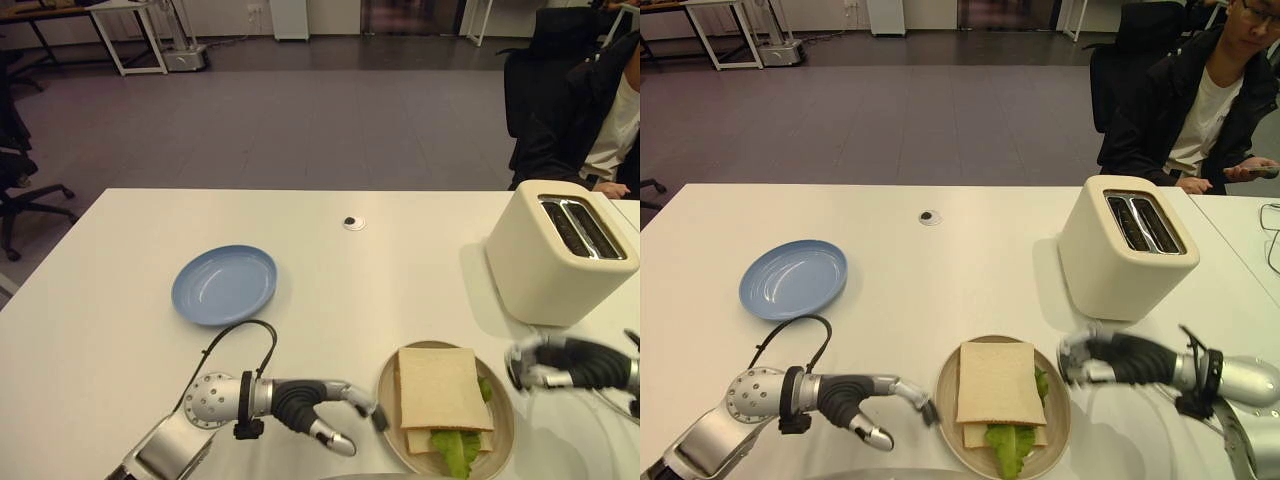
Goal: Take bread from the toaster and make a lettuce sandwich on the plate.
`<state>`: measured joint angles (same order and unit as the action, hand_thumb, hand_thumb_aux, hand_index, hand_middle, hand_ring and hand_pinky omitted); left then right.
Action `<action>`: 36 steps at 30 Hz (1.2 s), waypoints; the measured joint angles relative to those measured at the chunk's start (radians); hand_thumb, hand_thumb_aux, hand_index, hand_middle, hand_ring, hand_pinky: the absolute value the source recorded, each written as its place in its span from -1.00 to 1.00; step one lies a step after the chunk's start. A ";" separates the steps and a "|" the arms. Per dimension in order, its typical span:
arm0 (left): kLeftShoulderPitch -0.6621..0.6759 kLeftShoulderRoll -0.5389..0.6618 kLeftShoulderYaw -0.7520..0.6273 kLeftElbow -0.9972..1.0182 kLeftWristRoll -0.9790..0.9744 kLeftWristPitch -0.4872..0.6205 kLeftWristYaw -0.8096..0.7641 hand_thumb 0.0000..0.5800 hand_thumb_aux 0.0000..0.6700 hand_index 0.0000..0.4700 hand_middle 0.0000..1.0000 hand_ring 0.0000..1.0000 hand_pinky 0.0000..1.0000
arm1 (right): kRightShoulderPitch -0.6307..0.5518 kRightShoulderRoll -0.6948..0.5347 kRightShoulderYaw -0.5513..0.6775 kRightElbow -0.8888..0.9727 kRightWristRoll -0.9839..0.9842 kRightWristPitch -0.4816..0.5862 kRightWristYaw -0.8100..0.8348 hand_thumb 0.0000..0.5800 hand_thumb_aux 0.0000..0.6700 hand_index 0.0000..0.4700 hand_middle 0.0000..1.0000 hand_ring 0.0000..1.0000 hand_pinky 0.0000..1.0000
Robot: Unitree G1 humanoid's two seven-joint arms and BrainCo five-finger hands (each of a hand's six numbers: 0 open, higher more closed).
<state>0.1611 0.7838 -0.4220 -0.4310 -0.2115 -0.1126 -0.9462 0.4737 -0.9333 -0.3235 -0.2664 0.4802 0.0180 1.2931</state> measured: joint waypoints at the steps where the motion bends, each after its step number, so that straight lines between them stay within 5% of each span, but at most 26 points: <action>1: 0.004 0.015 -0.009 0.001 0.017 0.003 -0.019 1.00 1.00 1.00 0.69 0.69 0.69 | 0.043 -0.024 0.006 0.007 -0.034 -0.026 0.039 1.00 1.00 1.00 1.00 1.00 1.00; 7: -0.026 -0.006 -0.086 0.055 0.253 -0.036 -0.009 1.00 1.00 1.00 0.89 0.89 0.89 | 0.121 -0.072 0.164 0.055 -0.286 -0.187 0.085 1.00 1.00 1.00 1.00 1.00 1.00; 12: -0.111 -0.149 -0.130 0.138 0.431 -0.085 0.127 1.00 1.00 1.00 0.81 0.81 0.81 | -0.019 0.059 0.289 0.067 -0.461 -0.289 -0.144 1.00 1.00 1.00 1.00 1.00 1.00; 20: -0.403 -0.426 -0.111 0.542 0.615 -0.021 0.463 1.00 1.00 1.00 0.75 0.75 0.75 | -0.337 0.357 0.373 0.150 -0.666 -0.055 -0.636 1.00 1.00 1.00 1.00 1.00 1.00; 29: -0.703 -0.565 -0.016 1.149 0.682 -0.140 0.914 1.00 1.00 1.00 0.66 0.66 0.66 | -0.545 0.518 0.373 0.369 -0.738 -0.037 -0.980 1.00 1.00 1.00 1.00 1.00 1.00; 30: -0.713 -0.578 -0.007 1.174 0.679 -0.153 0.928 0.98 0.79 0.79 0.64 0.64 0.64 | -0.557 0.533 0.364 0.390 -0.733 -0.038 -1.008 1.00 1.00 1.00 1.00 1.00 1.00; 31: -0.715 -0.594 0.003 1.187 0.658 -0.167 0.929 0.07 -0.36 -0.36 0.53 0.53 0.53 | -0.566 0.555 0.347 0.405 -0.723 -0.045 -1.048 0.52 0.02 0.02 0.11 0.11 0.11; 32: -0.710 -0.611 0.019 1.188 0.626 -0.179 0.920 -1.00 -1.00 -1.00 0.37 0.37 0.37 | -0.569 0.570 0.332 0.407 -0.711 -0.058 -1.072 -1.00 -1.00 -1.00 -1.00 -1.00 -1.00; 33: -0.687 -0.629 0.052 1.153 0.564 -0.188 0.891 -1.00 -1.00 -1.00 0.11 0.11 0.11 | -0.564 0.588 0.311 0.394 -0.678 -0.085 -1.094 -1.00 -1.00 -1.00 -1.00 -1.00 -1.00; 34: -0.658 -0.642 0.083 1.102 0.501 -0.187 0.858 -1.00 -1.00 -1.00 -0.38 -0.38 -0.38 | -0.553 0.606 0.289 0.366 -0.643 -0.105 -1.103 -1.00 -1.00 -1.00 -1.00 -1.00 -1.00; 36: -0.568 -0.664 0.151 0.929 0.347 -0.178 0.785 -1.00 -1.00 -1.00 -0.87 -0.87 -0.87 | -0.521 0.655 0.228 0.274 -0.548 -0.146 -1.128 -1.00 -1.00 -1.00 -1.00 -1.00 -1.00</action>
<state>-0.4065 0.1199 -0.2710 0.4983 0.1351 -0.2904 -0.1612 -0.0476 -0.2782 -0.0955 0.0075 -0.0673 -0.1281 0.1648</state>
